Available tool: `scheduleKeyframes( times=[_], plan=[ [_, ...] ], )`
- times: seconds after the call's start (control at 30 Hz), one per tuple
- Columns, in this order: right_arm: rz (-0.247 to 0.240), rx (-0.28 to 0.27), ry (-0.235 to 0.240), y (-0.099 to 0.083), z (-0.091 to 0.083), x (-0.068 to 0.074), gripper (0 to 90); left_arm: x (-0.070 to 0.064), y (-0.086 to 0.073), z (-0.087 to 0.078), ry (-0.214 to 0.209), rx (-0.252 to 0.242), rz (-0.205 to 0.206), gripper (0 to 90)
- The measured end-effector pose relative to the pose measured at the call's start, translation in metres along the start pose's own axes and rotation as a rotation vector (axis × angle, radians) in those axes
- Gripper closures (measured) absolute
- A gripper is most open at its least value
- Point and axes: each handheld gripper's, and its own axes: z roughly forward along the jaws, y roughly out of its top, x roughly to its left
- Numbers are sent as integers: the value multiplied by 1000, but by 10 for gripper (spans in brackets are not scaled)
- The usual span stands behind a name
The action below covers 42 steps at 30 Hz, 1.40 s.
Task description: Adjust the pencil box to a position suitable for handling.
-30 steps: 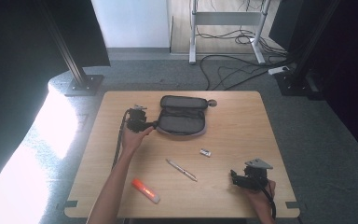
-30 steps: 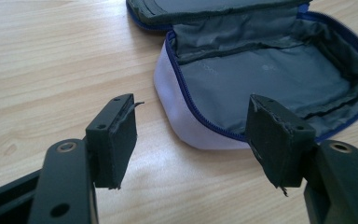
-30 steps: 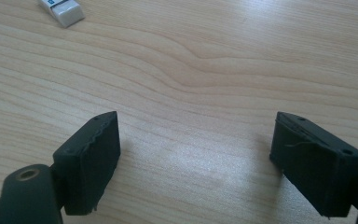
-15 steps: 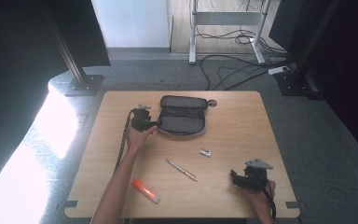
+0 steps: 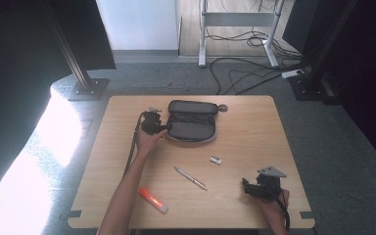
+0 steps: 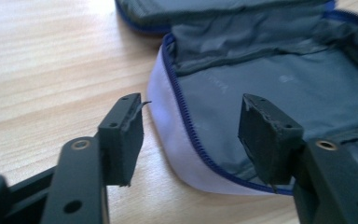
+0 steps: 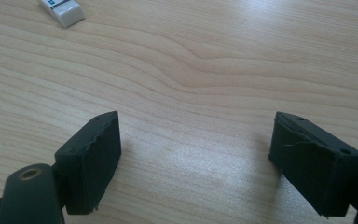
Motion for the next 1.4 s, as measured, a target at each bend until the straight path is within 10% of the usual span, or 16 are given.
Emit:
scheduleKeyframes(
  times=[0.77, 0.97, 1.4],
  plan=[
    [7, -7, -18, 1, 0, 0, 193, 6, -9, 17, -32, 25, -25, 567],
    [83, -43, 47, 16, 0, -3, 218, 7, -10, 19, -42, 24, -25, 614],
    [57, -93, 89, 64, 8, 4, 287, 5, -10, 21, -24, 35, -21, 626]
  ],
)
